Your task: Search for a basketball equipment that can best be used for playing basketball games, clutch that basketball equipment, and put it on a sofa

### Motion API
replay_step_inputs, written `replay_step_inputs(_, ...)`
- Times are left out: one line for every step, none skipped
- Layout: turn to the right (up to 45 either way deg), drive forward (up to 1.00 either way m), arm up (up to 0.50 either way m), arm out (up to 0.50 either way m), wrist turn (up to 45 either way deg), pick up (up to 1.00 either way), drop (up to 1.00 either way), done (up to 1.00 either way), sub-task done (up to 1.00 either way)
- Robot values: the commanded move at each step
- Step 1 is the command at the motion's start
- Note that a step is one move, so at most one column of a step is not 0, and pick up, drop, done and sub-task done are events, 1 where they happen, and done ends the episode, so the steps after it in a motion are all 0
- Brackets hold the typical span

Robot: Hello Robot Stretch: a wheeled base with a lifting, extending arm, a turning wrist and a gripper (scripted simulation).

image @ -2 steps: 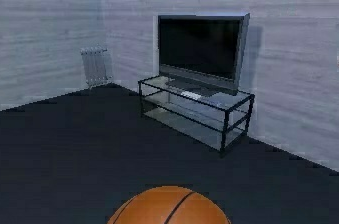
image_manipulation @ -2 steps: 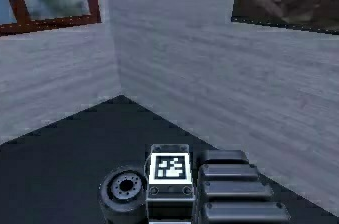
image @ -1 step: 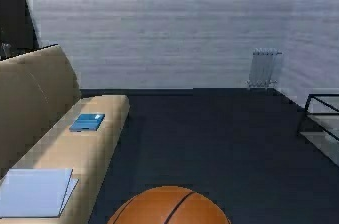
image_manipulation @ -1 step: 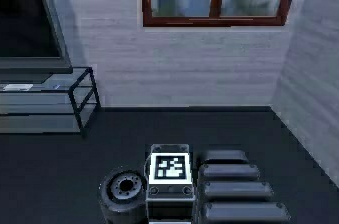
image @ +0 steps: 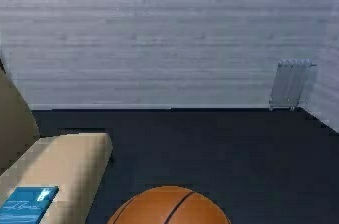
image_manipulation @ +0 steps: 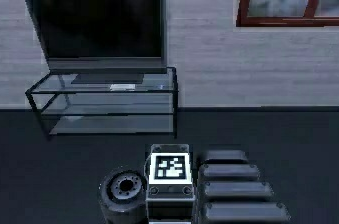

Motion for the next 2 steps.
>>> replay_step_inputs(0.0,0.45,0.00,0.00,0.0,0.00,0.00,0.00,0.00)
replay_step_inputs(45.0,0.00,0.00,0.00,0.0,0.00,0.00,0.00,0.00)
